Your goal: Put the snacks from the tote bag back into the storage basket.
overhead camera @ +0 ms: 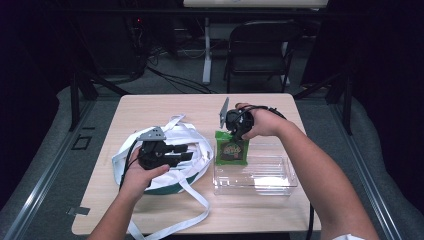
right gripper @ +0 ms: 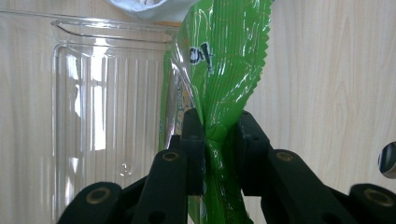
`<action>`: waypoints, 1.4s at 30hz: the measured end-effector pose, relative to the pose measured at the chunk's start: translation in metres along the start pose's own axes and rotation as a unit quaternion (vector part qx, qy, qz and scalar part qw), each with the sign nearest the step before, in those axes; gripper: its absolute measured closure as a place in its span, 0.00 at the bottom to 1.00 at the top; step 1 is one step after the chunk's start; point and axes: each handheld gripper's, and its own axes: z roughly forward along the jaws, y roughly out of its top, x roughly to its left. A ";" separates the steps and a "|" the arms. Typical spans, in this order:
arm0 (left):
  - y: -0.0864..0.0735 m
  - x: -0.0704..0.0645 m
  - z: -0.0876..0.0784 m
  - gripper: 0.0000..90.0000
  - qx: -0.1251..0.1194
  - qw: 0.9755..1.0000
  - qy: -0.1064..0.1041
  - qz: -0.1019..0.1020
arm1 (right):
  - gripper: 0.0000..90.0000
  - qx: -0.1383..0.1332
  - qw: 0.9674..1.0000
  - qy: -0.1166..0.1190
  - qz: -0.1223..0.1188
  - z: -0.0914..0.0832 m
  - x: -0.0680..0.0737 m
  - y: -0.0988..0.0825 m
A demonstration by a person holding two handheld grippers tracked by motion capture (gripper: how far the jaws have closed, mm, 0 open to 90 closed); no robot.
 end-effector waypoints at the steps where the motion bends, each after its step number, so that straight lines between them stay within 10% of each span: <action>1: 0.000 0.000 0.000 0.67 0.001 1.000 0.000 0.000 | 0.84 -0.007 1.000 -0.002 0.002 0.000 0.000 -0.001; 19: 0.000 0.001 -0.001 0.67 -0.002 1.000 0.002 -0.002 | 0.84 -0.004 1.000 -0.014 0.012 0.000 0.000 0.000; 42: -0.001 0.003 -0.003 0.67 -0.001 1.000 0.012 -0.002 | 0.58 -0.021 0.999 -0.036 0.036 -0.006 -0.002 -0.002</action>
